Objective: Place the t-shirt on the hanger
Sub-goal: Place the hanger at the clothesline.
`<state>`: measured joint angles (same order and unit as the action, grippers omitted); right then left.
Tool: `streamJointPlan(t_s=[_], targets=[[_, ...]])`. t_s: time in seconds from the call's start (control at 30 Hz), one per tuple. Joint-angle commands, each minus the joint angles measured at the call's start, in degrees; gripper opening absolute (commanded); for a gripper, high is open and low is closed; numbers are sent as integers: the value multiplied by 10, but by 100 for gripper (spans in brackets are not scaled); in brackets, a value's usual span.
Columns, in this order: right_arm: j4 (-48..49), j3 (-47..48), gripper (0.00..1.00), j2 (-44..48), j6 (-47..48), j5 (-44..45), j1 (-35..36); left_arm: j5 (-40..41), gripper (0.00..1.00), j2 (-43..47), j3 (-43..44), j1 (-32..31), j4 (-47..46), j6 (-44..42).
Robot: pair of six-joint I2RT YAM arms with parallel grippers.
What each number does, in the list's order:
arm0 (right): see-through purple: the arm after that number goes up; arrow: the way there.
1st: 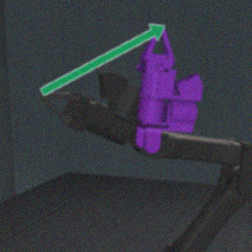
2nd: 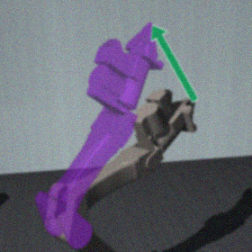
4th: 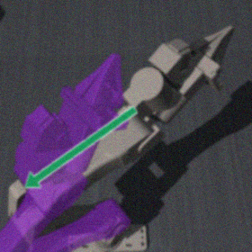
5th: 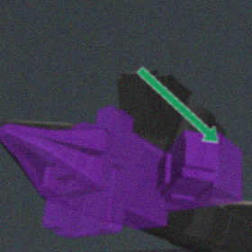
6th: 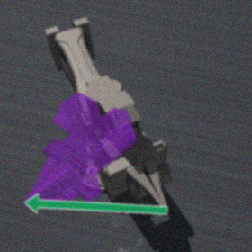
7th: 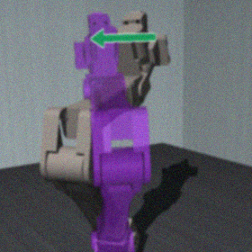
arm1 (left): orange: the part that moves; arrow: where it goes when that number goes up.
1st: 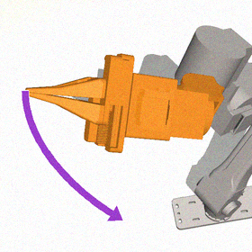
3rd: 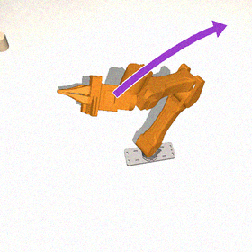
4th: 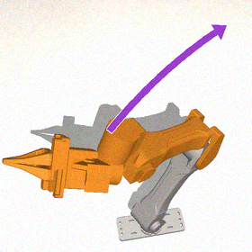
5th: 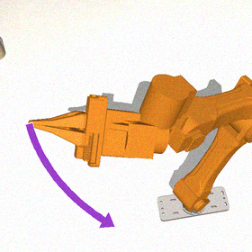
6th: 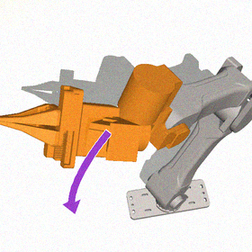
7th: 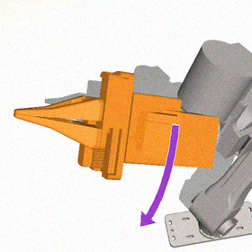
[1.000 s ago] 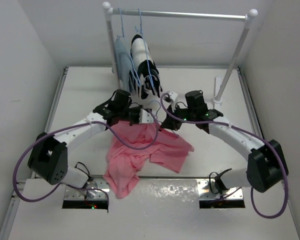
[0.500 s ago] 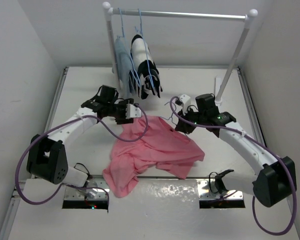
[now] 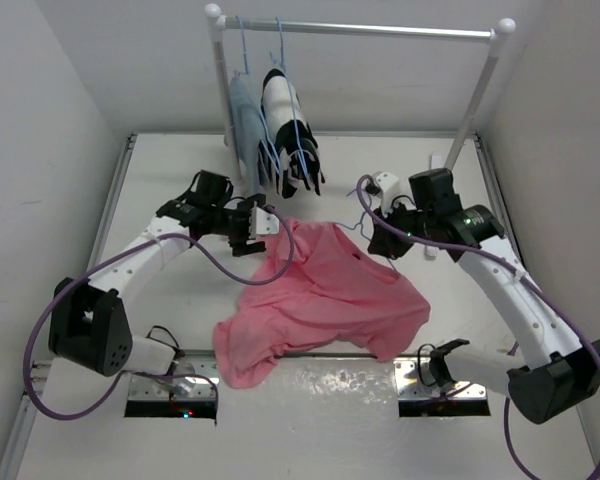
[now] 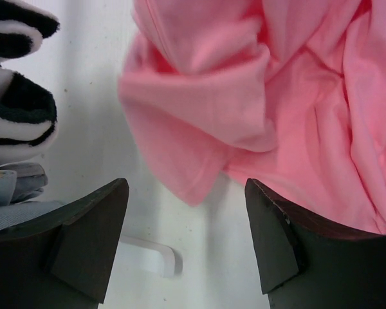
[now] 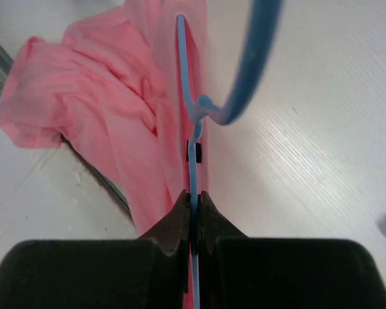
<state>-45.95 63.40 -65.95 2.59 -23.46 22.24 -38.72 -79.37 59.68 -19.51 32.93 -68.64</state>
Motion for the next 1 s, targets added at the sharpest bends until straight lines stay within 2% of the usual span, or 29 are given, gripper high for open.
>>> streamJointPlan(t_s=[0.0, 0.07, 0.23, 0.3, 0.4, 0.43, 0.5, 0.53, 0.63, 0.8, 0.87, 0.97], targets=[[-133, 78, 0, -9, -2, 87, -37, -31, 70, 31, 15, 1, -7, 18], [-186, 129, 0, -17, -3, 118, -55, -28, 70, 41, 8, 1, -14, 24], [-236, 223, 0, -34, -15, 248, -79, -16, 70, 59, 1, 1, -35, 54], [-244, 275, 0, -43, -21, 262, -88, -10, 70, 66, -5, 1, -47, 68], [-230, 358, 0, -65, -43, 272, -90, 15, 70, 83, -24, 2, -96, 127], [-223, 384, 0, -85, -47, 275, -90, 28, 70, 92, -30, 3, -116, 172], [-200, 471, 0, -107, -55, 279, -90, 65, 70, 101, -54, 6, -182, 226], [-184, 493, 0, -116, -59, 279, -90, 78, 70, 108, -61, 9, -203, 275], [-116, 552, 0, -145, -73, 261, -89, 115, 69, 121, -88, 9, -251, 324], [-35, 624, 0, -205, -113, 248, -77, 143, 68, 146, -115, 10, -253, 341], [34, 614, 0, -208, -117, 251, -60, 158, 68, 159, -128, 10, -252, 342], [100, 600, 0, -207, -102, 309, -35, 172, 67, 176, -146, 11, -252, 340]])
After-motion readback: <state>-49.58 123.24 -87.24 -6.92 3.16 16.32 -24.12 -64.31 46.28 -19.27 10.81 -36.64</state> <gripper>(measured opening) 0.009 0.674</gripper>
